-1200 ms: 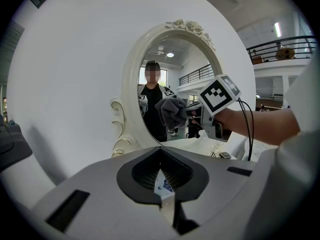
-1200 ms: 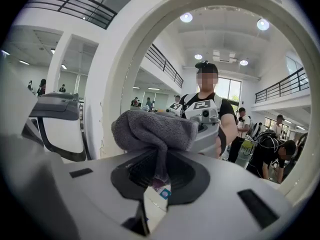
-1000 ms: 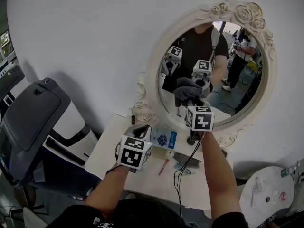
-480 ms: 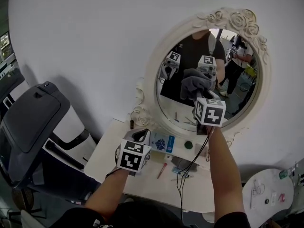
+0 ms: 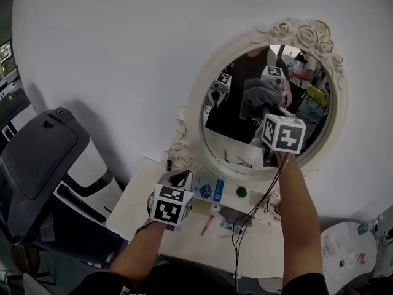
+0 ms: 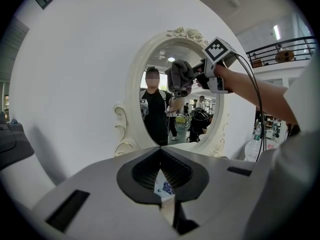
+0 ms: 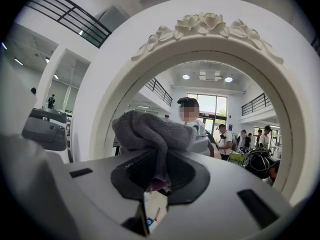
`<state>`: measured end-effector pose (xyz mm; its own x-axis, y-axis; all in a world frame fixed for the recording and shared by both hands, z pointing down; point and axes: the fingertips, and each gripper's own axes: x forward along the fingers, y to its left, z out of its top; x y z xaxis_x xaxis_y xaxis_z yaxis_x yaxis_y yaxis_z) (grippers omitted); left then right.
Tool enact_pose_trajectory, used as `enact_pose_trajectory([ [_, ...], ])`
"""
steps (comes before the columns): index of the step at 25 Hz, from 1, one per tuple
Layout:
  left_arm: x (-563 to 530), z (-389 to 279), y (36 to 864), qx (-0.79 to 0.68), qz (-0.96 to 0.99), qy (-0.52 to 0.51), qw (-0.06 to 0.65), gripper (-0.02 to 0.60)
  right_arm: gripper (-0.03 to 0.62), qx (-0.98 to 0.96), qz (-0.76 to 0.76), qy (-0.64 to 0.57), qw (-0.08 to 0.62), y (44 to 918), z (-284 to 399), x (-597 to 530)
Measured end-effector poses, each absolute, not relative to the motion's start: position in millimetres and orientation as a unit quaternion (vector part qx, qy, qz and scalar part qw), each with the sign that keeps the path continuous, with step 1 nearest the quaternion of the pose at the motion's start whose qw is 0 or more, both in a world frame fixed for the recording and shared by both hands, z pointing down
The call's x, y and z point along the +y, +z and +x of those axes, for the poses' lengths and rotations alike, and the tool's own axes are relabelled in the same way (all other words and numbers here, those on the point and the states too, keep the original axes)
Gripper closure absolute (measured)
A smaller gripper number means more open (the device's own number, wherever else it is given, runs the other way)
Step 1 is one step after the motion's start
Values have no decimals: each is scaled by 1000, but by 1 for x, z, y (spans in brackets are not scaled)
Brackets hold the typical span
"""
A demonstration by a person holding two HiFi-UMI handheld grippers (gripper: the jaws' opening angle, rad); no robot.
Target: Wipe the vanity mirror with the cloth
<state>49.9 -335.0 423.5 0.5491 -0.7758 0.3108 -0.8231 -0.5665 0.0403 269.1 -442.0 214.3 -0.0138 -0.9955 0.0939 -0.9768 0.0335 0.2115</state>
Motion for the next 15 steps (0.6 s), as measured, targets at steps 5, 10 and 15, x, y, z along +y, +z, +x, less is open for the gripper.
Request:
enact_pose_trajectory([
  [5,-335,49,421,-457,876,125,90,577,539,-706,698,-53,111,181,272,-441],
  [10,-332,47,418,-455,878,121,89,577,539,-702,701,-58,110,148,280,-438],
  [15,-330,45,419,-455,878,121,90,576,539,-695,708,-68,101,109,289,-435],
])
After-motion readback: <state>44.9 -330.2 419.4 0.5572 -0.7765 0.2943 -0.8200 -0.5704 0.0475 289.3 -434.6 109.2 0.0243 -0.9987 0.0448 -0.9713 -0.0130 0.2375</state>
